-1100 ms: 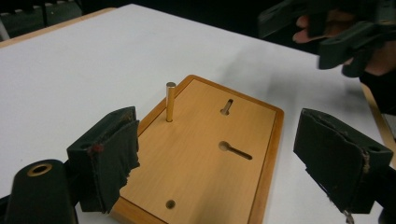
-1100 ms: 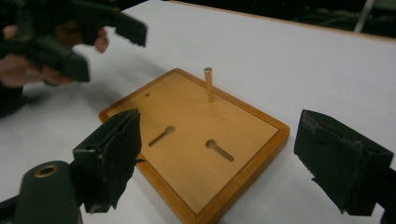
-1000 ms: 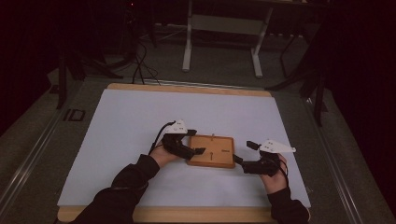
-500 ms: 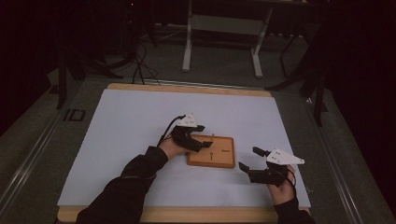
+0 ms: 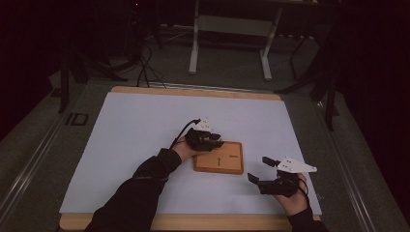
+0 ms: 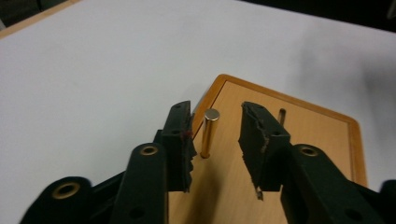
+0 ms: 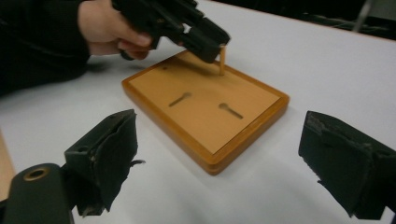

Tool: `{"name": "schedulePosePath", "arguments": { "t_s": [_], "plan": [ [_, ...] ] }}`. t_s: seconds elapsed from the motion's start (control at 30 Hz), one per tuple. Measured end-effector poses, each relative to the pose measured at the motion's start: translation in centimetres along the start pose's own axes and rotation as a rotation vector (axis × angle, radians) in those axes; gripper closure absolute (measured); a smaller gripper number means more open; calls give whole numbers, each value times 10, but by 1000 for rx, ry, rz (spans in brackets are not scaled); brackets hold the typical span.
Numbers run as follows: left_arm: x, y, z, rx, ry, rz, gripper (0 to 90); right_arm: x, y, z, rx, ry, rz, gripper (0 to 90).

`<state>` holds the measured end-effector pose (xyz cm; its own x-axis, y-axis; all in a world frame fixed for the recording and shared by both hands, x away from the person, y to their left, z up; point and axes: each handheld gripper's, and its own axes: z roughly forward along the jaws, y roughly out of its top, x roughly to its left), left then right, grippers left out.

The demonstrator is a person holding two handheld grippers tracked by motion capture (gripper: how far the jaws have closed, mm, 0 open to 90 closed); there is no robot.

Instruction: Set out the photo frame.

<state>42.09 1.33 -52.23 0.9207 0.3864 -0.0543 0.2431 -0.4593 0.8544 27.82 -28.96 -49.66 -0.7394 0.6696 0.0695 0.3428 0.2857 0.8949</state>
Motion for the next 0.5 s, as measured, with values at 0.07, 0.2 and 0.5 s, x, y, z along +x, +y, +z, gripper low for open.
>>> {"name": "schedulePosePath", "arguments": {
  "t_s": [0.07, 0.2, 0.5],
  "plan": [
    [0, 0, 3, 6, -3, 8, 682, -1, -1, 0, 1, 8, 7, 116],
    [1, -1, 6, 18, -8, 13, 744, -1, -1, 0, -3, 13, 7, 117],
    [3, -1, 9, 10, -7, 1, 824, 2, -3, 4, 10, 30, -22, 118]
  ]
}}
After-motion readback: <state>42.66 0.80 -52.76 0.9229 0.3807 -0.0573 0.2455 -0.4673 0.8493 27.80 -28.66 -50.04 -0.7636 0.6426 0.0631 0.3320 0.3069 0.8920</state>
